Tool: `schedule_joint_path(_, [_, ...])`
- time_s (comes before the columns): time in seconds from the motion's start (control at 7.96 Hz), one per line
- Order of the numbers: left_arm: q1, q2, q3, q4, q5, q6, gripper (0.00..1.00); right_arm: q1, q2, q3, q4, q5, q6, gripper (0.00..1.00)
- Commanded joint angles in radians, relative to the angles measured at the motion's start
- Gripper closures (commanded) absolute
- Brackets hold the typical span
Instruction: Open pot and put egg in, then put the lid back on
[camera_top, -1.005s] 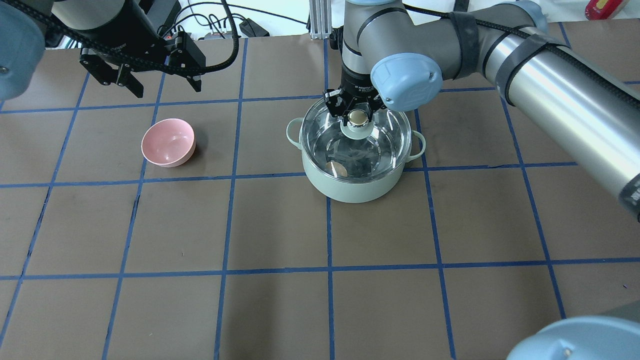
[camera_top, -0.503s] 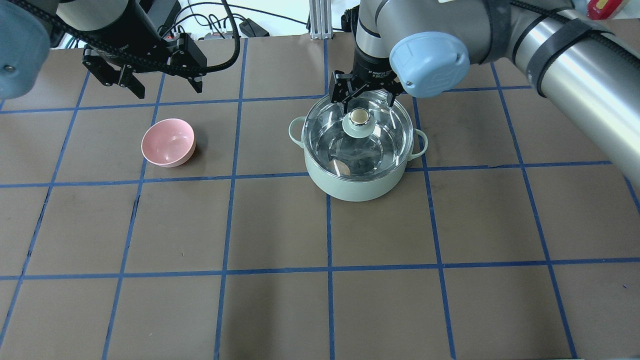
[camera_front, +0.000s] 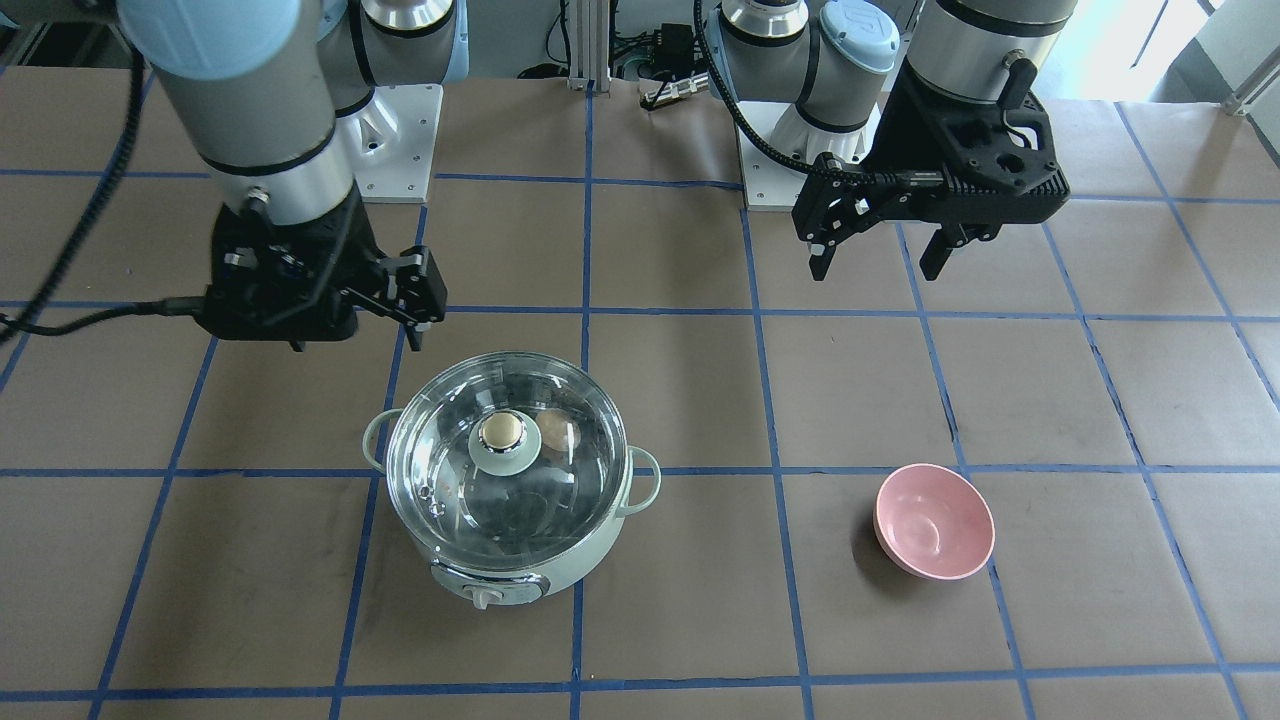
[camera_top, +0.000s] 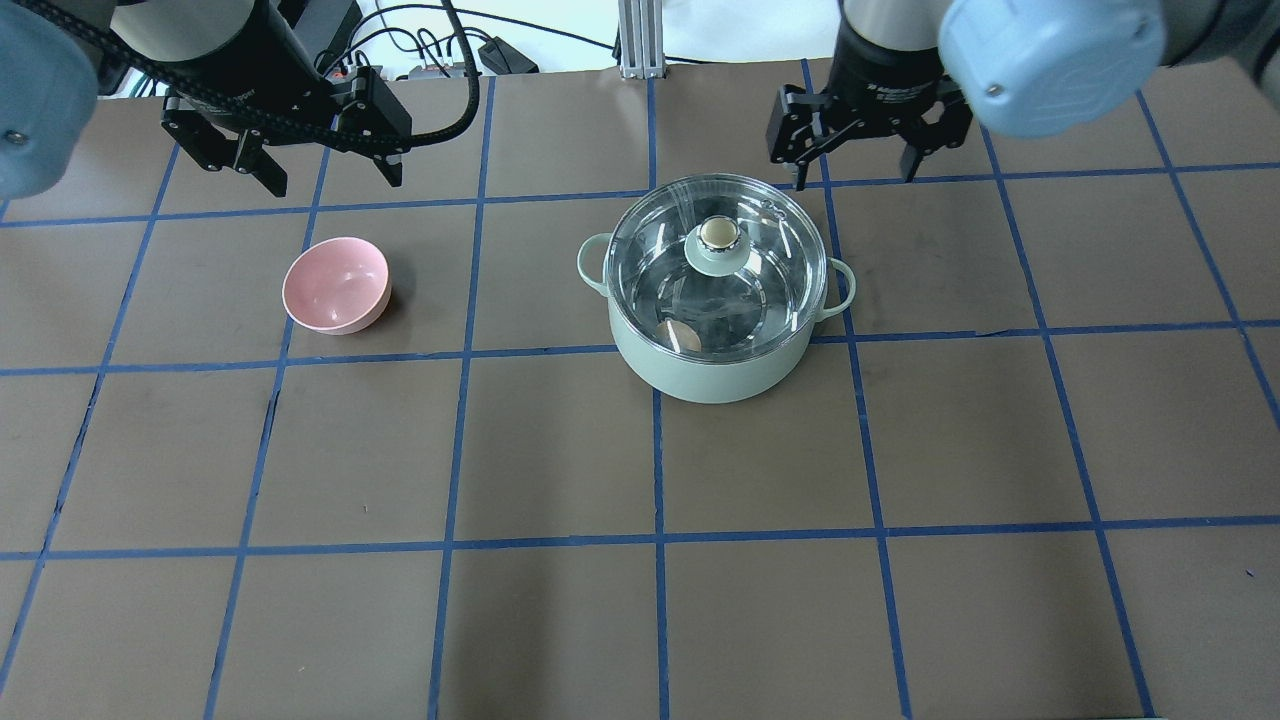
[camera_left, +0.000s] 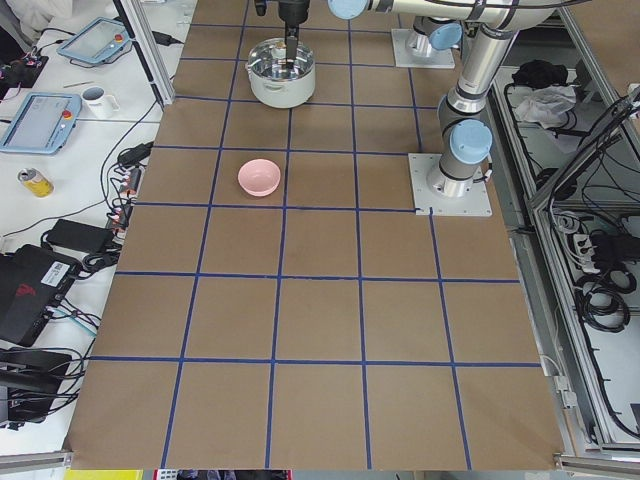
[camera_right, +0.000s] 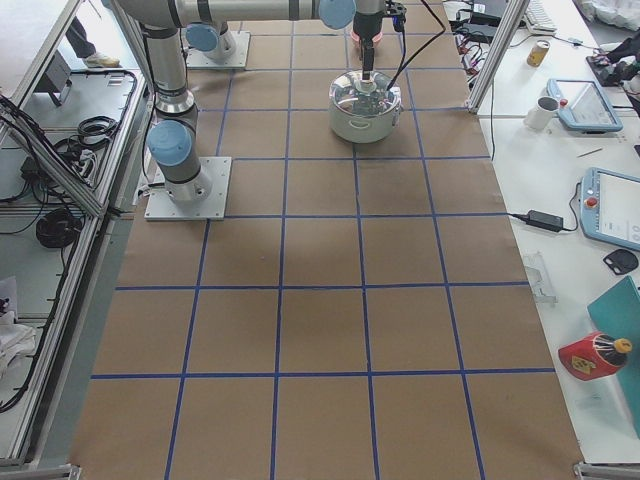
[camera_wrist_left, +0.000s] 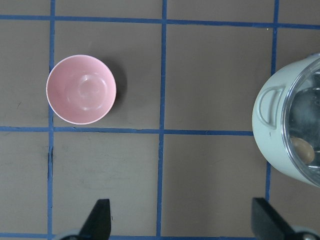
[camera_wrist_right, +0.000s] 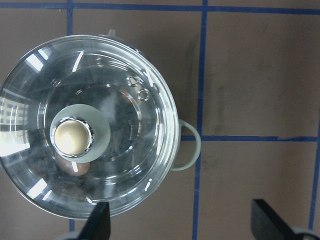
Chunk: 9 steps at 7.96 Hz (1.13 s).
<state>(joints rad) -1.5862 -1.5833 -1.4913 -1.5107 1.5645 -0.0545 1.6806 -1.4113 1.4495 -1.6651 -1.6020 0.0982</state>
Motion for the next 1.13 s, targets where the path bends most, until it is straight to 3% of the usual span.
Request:
schedule_joint_path(0.0, [0.000,0.000,0.002,0.000,0.003,0.001,0.00,-0.117,-0.079,0.000,0.053,0.002,-0.012,0.00])
schedule_joint_path(0.25, [0.000,-0.001,0.000,0.000,0.003,-0.001,0.00,-0.122,-0.090,0.006,0.054,0.068,-0.015,0.00])
schedule_joint_path(1.01, [-0.001,0.000,0.003,0.000,0.005,0.002,0.00,-0.121,-0.078,0.069,0.036,0.059,-0.018,0.00])
